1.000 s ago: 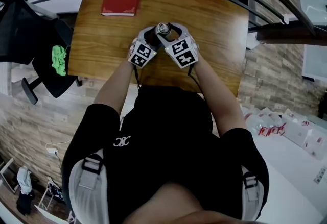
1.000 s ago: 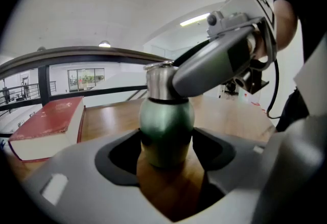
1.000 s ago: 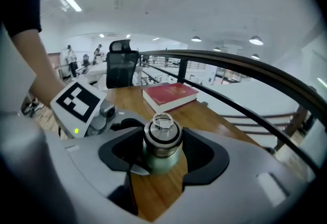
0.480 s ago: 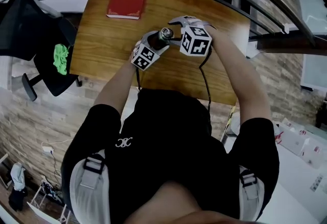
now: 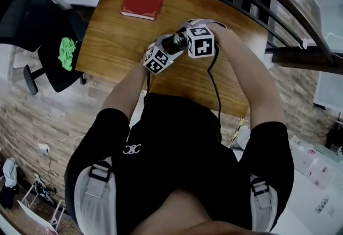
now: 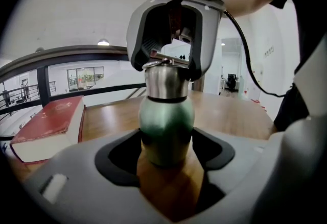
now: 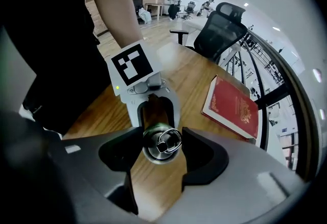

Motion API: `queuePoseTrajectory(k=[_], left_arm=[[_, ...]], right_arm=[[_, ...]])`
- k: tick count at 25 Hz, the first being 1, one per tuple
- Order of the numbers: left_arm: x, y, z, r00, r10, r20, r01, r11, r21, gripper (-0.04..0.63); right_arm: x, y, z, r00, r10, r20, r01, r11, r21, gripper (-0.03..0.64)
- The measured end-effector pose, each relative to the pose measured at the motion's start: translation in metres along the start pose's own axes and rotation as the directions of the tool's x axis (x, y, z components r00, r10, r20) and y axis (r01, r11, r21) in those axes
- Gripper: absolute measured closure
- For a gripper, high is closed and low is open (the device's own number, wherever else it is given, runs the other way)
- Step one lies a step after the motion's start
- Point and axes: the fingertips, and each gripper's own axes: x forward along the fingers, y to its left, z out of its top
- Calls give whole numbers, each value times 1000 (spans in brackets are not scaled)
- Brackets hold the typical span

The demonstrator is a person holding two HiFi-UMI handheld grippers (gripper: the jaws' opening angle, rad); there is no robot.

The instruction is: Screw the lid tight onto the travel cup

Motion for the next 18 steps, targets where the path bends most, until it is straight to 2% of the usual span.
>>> queuePoseTrajectory(k=[4,6,8,11,13,15,18], left_arm=[[-1,0,-2,1000,12,1,-12,1000,-15,230],[0,-1,-3,1000,14,1,-14,1000,-19,230],[-1,0,-3,1000,12,7,-12,1000,-15,230],[-1,0,-3,1000,11,11,-11,1000,-12,230],[-1,-1,-3,1000,12,13,-12,1000,-12,230],[-1,-1,-2,1000,16,22,-16,1000,-10,230],[0,-2,-5,1000,12,12,-12,1000,-11,230]], right_arm=[[-2,-3,-1,994,-22,102,5,987,162,376],[-6,-8,1,984,-62,165,16,963,270,377],[-10,-14,2,966,-123,226,26,920,391,379],[-12,-19,-1,931,-231,282,35,827,562,380],[-14,-21,-4,899,-321,299,50,751,658,380],[-17,-22,-7,850,-435,299,74,660,748,380],[-22,-24,-12,759,-600,252,112,502,857,380]])
